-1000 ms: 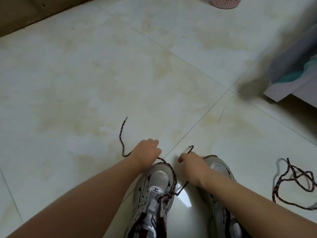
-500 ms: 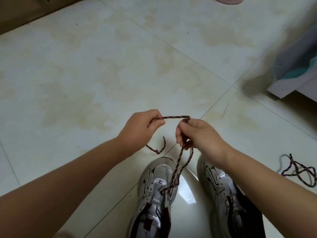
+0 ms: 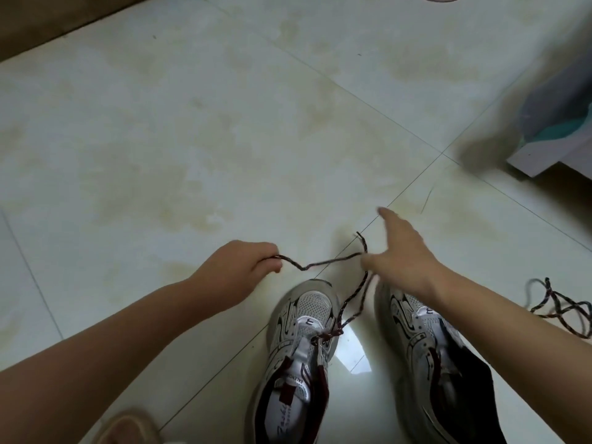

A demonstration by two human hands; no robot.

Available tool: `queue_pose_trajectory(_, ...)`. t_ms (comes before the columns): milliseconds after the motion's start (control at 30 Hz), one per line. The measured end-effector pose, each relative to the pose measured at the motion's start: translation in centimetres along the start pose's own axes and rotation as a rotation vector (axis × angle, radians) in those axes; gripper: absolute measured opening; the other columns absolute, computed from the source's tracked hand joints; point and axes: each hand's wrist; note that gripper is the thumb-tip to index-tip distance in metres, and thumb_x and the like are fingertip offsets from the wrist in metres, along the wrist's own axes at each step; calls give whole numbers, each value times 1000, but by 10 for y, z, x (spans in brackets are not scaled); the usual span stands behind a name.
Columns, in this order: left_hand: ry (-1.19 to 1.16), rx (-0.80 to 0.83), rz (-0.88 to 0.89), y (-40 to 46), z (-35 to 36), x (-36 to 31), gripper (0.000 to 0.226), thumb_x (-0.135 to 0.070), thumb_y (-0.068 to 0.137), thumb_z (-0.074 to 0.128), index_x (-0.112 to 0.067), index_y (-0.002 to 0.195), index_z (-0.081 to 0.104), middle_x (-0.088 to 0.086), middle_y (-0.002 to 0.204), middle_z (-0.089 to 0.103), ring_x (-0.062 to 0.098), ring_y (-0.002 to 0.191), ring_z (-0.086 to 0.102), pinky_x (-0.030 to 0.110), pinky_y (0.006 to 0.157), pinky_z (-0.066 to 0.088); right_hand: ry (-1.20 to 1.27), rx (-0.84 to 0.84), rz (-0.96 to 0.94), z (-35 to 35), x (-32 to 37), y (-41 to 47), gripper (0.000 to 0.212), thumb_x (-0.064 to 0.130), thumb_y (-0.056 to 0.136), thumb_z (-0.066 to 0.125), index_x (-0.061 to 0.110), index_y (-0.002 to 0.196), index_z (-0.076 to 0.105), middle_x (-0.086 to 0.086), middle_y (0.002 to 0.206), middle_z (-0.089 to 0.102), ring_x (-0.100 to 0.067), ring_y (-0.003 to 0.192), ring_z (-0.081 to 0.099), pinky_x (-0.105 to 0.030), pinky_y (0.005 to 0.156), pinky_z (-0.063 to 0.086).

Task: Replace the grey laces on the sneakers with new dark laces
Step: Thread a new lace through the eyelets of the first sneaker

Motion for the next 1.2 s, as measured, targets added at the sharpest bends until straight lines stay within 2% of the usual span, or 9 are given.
queue_pose_trajectory(67, -152, 8, 39, 1, 0, -20, 15, -19, 94, 48, -15, 86, 60, -1, 67, 57, 6, 57, 45, 19, 57, 33, -143, 193, -208, 10, 23, -16, 98, 30, 78, 71, 29, 149, 3, 4, 155, 17, -14, 144, 12, -45, 118, 9)
queue_pose_trajectory(133, -367, 16, 7, 3, -1, -33, 12, -13, 94, 46, -21, 87, 51, -4, 59, 46, 6, 51, 38, 17, 52, 32, -88, 324, -275, 23, 36, -21, 81, 30, 82, 69, 26, 146, 20, -1, 136, 48, -16, 128, 43, -32, 107, 30)
queue_pose_trajectory(233, -618, 23, -64, 2, -3, -36, 18, -6, 94, 41, -22, 87, 47, -1, 59, 42, 6, 50, 38, 20, 53, 35, 52, 268, -323, 29, 41, -20, 5, 19, 89, 60, 18, 84, 58, 2, 67, 54, -12, 62, 50, -25, 65, 42)
queue_pose_trajectory(267, -632, 30, -73, 1, -2, -33, 19, -5, 94, 41, -21, 87, 49, -3, 59, 44, 3, 48, 39, 19, 52, 36, 67, 232, -318, 26, 40, -18, 21, 16, 90, 57, 21, 70, 53, 3, 62, 49, -11, 58, 45, -26, 62, 41)
queue_pose_trajectory(533, -180, 242, -10, -18, 22, -1, 20, -20, 91, 54, -10, 84, 70, -6, 73, 51, 0, 69, 48, 10, 65, 34, 202, -76, -276, 5, 29, 0, 32, 13, 94, 47, 25, 65, 51, 5, 61, 47, -13, 57, 42, -25, 54, 34)
queue_pose_trajectory(700, -173, 288, -144, -12, 42, 7, 34, -15, 90, 54, -22, 60, 42, 6, 73, 62, 10, 61, 50, 25, 64, 42, 185, -144, -237, 13, 28, 3, 30, 13, 95, 45, 25, 68, 50, 9, 62, 47, -12, 60, 44, -25, 57, 35)
queue_pose_trajectory(800, -336, 263, -221, -16, 50, 4, 26, -2, 81, 62, -14, 64, 47, -1, 57, 57, 7, 51, 54, 21, 55, 47, 102, -119, -210, 19, 29, 1, 9, 19, 95, 47, 20, 100, 54, 2, 84, 56, -20, 80, 52, -28, 68, 40)
queue_pose_trajectory(933, -633, 199, -336, -19, 54, 5, 26, 11, 75, 64, -9, 66, 51, 4, 56, 60, 11, 50, 62, 20, 53, 53, -232, -267, -254, 40, 20, -16, 51, 18, 91, 51, 16, 138, 32, -8, 127, 40, -26, 119, 38, -37, 98, 33)
queue_pose_trajectory(1200, -336, 49, -263, -18, 67, 2, 18, -6, 74, 69, -18, 62, 63, -12, 51, 53, -3, 47, 49, 16, 58, 42, -290, 110, -291, 96, -11, -45, 16, 22, 91, 48, 14, 94, 62, -3, 103, 52, -20, 97, 50, -32, 84, 44)
Point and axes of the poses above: each hand's wrist, its own y-axis towards the middle knuckle, its own z-axis out of the palm, x = y × z
